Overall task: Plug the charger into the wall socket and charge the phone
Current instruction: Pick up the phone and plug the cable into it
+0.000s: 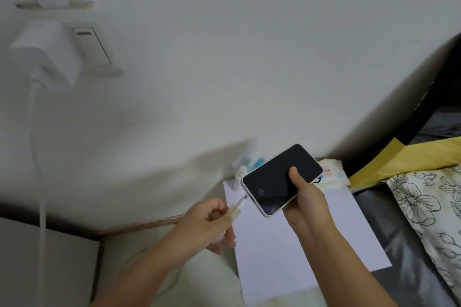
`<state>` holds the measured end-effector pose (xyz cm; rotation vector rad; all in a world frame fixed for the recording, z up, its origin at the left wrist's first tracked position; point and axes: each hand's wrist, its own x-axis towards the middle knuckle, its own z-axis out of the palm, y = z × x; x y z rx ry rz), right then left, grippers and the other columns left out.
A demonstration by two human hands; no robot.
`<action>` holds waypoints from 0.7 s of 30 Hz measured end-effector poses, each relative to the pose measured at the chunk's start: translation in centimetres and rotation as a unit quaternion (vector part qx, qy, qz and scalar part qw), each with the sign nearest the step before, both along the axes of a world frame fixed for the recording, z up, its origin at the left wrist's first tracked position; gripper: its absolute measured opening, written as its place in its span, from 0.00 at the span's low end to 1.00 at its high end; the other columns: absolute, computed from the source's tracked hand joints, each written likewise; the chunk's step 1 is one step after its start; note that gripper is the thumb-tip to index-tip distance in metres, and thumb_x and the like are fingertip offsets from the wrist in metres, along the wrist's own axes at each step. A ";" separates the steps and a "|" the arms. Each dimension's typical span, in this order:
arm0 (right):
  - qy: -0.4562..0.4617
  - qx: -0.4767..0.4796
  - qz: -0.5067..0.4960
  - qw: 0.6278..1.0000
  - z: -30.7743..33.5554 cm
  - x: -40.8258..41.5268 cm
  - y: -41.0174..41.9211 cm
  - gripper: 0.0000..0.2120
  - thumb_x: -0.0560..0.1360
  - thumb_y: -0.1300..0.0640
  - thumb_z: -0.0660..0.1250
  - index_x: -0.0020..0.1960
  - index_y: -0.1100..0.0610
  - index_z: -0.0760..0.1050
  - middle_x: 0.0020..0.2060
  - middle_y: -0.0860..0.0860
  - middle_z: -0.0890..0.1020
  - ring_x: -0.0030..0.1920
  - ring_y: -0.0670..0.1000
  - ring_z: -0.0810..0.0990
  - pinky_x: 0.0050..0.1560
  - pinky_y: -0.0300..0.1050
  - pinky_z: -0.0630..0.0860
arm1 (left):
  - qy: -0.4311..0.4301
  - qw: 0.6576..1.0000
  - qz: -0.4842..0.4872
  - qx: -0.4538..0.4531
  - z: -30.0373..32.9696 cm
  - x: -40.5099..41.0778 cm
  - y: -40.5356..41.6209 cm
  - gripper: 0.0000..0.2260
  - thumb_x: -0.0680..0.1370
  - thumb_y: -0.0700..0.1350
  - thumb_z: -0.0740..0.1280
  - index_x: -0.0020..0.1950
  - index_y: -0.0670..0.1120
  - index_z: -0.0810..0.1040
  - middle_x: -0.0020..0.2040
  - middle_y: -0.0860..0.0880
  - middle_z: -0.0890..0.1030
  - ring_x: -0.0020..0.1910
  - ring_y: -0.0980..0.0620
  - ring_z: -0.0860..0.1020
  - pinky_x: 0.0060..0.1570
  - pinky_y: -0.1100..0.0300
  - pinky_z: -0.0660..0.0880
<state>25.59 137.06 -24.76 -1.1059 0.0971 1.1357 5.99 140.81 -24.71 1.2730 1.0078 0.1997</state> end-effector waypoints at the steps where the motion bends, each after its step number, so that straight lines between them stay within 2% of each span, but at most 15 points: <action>1: -0.005 -0.001 0.000 1.000 0.2 -0.1 0.0 0.09 0.76 0.62 0.63 0.56 0.59 0.75 0.49 0.53 0.83 0.48 0.51 0.82 0.46 0.47 0.78 | 0.003 1.000 -0.005 0.002 0.3 0.1 -0.1 0.06 0.66 0.53 0.64 0.33 0.53 0.74 0.28 0.51 0.82 0.34 0.50 0.84 0.30 0.60 0.77; 3: -0.012 -0.002 -0.001 1.000 0.5 -0.4 0.0 0.11 0.76 0.62 0.63 0.58 0.60 0.74 0.48 0.53 0.83 0.47 0.51 0.82 0.45 0.46 0.78 | 0.008 1.000 -0.012 0.012 0.7 0.1 -0.1 0.07 0.62 0.56 0.63 0.32 0.54 0.75 0.27 0.52 0.81 0.31 0.51 0.83 0.24 0.63 0.73; 5: -0.019 -0.002 -0.003 1.000 0.7 -0.7 0.0 0.13 0.76 0.62 0.63 0.60 0.61 0.73 0.46 0.53 0.83 0.45 0.50 0.82 0.42 0.46 0.78 | 0.011 0.999 -0.020 0.035 0.8 0.1 -0.2 0.07 0.62 0.56 0.63 0.33 0.55 0.75 0.29 0.53 0.82 0.29 0.52 0.82 0.21 0.65 0.69; 9: -0.043 -0.003 0.006 0.999 0.8 -1.2 -0.3 0.17 0.76 0.63 0.63 0.64 0.62 0.70 0.48 0.53 0.82 0.45 0.50 0.82 0.38 0.43 0.78 | 0.016 0.997 -0.015 0.072 1.0 0.2 -0.4 0.07 0.73 0.53 0.62 0.37 0.57 0.78 0.29 0.54 0.82 0.25 0.52 0.79 0.20 0.65 0.67; 11: -0.053 0.000 0.019 0.998 0.7 -1.7 -0.5 0.17 0.77 0.63 0.63 0.65 0.61 0.70 0.52 0.55 0.82 0.47 0.50 0.82 0.39 0.43 0.78 | 0.023 0.996 -0.006 0.085 1.0 0.4 -0.6 0.13 0.77 0.50 0.60 0.33 0.55 0.77 0.27 0.54 0.81 0.24 0.51 0.79 0.20 0.66 0.66; 14: -0.053 0.007 0.040 0.998 0.7 -2.5 -0.7 0.15 0.77 0.63 0.62 0.63 0.62 0.72 0.49 0.54 0.83 0.47 0.50 0.82 0.41 0.44 0.78 | 0.028 0.995 -0.004 0.092 1.0 0.8 -0.9 0.16 0.77 0.46 0.61 0.29 0.53 0.76 0.24 0.55 0.78 0.22 0.55 0.76 0.21 0.68 0.66; 17: -0.049 0.010 0.036 0.998 0.8 -2.9 -0.8 0.15 0.77 0.62 0.62 0.64 0.63 0.71 0.51 0.56 0.82 0.47 0.51 0.82 0.42 0.45 0.78 | 0.017 0.995 -0.004 0.094 0.9 0.9 -1.1 0.15 0.78 0.47 0.59 0.33 0.52 0.78 0.21 0.56 0.74 0.19 0.59 0.69 0.25 0.69 0.65; 21: -0.045 0.002 0.015 0.999 1.0 -2.4 -0.9 0.17 0.77 0.63 0.62 0.65 0.62 0.70 0.56 0.58 0.81 0.49 0.53 0.81 0.45 0.46 0.78 | -0.002 0.997 0.008 0.076 0.5 0.2 -1.2 0.13 0.78 0.49 0.60 0.37 0.54 0.81 0.21 0.56 0.66 0.21 0.59 0.64 0.22 0.70 0.61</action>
